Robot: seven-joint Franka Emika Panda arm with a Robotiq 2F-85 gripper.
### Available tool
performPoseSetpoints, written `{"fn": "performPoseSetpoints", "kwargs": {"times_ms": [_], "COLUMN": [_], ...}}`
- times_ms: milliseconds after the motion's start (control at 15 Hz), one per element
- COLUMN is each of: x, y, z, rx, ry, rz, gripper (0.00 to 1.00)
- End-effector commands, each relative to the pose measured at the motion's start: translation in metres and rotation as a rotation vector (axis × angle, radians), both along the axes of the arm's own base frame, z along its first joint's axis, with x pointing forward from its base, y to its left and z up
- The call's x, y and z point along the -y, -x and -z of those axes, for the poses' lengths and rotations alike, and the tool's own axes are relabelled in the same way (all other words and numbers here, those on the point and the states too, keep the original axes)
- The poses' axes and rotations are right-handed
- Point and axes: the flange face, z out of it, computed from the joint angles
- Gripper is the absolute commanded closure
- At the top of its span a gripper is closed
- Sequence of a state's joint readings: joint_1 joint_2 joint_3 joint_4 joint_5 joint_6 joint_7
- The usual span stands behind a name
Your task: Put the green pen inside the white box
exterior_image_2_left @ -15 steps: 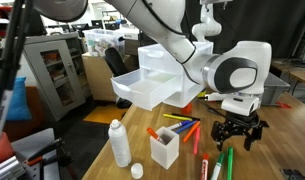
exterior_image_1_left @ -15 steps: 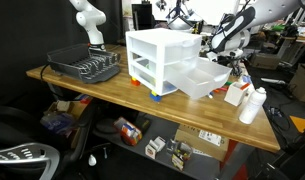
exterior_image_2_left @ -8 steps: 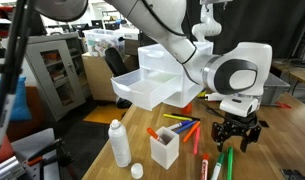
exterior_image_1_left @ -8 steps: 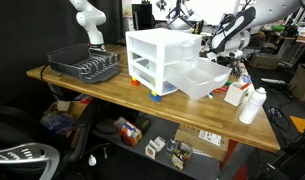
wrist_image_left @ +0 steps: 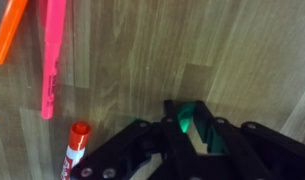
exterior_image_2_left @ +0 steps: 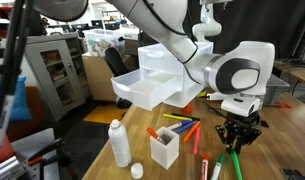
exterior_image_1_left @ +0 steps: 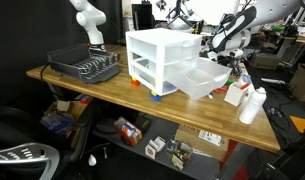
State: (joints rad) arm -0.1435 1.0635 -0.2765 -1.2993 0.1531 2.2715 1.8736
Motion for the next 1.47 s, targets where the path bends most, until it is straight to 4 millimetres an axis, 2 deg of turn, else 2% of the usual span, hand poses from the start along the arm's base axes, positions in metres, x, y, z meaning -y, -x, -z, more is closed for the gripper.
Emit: {"fn": "performPoseSetpoints", "kwargs": {"times_ms": [0,200,467,867,1133,1400], "x": [0.001,0.001,0.006,0.023,0.019,0.016], "y": [0.0,0.001,0.002,0.014,0.042,0.08], "z": [0.001,-0.001,-0.016,-0.064,-0.09,-0.114], "rx": [0.001,0.004,0.056,0.236,0.353,0.507], "ry": [-0.028,-0.025,-0.005,-0.102,-0.2,-0.245], "rz": [0.026,0.026,0.057,0.15,0.176,0.155], "gripper": [0.99,0.96,0.96,0.96,0.96,0.96]}}
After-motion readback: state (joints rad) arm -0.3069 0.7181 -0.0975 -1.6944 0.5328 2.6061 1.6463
